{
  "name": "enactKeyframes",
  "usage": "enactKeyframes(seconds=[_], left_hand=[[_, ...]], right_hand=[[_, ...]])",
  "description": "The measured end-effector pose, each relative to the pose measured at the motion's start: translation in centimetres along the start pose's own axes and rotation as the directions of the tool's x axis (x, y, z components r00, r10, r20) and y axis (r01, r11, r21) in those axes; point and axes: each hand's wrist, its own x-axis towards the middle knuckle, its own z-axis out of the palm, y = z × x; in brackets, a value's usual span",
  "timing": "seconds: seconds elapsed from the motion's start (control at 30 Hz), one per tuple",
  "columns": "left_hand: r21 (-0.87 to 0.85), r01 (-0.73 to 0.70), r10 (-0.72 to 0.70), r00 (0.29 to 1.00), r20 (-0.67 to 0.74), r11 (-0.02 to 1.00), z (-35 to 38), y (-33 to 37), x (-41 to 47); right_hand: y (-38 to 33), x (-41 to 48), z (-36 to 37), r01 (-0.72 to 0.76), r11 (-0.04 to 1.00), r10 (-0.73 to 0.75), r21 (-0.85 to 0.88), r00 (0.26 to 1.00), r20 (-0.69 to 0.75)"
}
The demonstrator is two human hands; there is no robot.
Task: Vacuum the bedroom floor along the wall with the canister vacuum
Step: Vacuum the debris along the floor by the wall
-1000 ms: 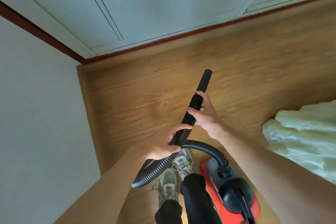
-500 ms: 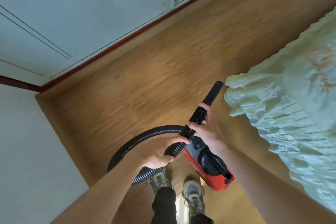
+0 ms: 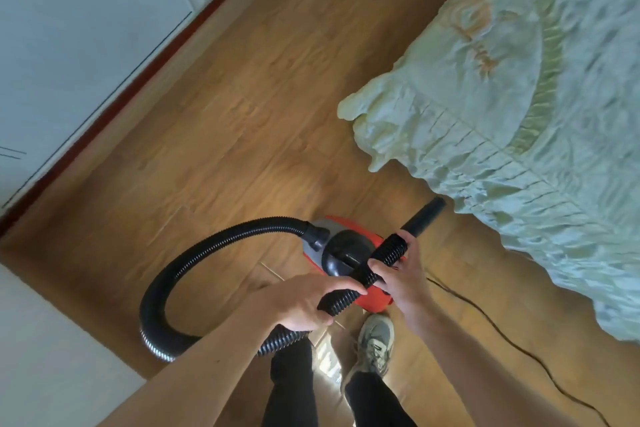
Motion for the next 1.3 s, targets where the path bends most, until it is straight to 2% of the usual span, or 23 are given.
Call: enactKeyframes(seconds=[0.23, 0.5, 0.63, 0.83, 1.07, 1.3], left_hand=[[0.203, -0.078, 0.038, 0.98, 0.195, 0.976, 2.7, 5.3, 4.2], [0.377, -0.022, -0.134, 0.915, 0.382, 0.926, 5.7, 8.5, 9.0], [0.4, -0.041, -0.161, 0.874, 0.458, 0.915, 6.7, 9.4, 11.2], [0.485, -0.017, -0.254, 0.835, 0.488, 0.875, 7.5, 8.3, 14.2], [0.613, -0.067, -0.331, 0.792, 0.513, 0.788, 9.2, 5.7, 16.6], [0.633, -0.039, -0.403, 0.741, 0.538, 0.773, 11.7, 2.7, 18.6]], right_hand=[[6.0, -2.4, -6.5, -0.098, 0.97, 0.128, 0.225, 0.984, -0.124], [12.0, -3.6, -10.6, -0.19, 0.829, 0.306, 0.526, 0.941, -0.144], [14.2, -3.7, -11.3, -0.192, 0.75, 0.365, 0.633, 0.918, -0.155], [17.9, -2.2, -10.1, -0.175, 0.662, 0.419, 0.729, 0.893, -0.166], [22.4, -0.6, -7.2, -0.166, 0.537, 0.48, 0.827, 0.867, -0.137], [27.1, 0.7, -5.7, -0.218, 0.519, 0.522, 0.827, 0.846, -0.105]])
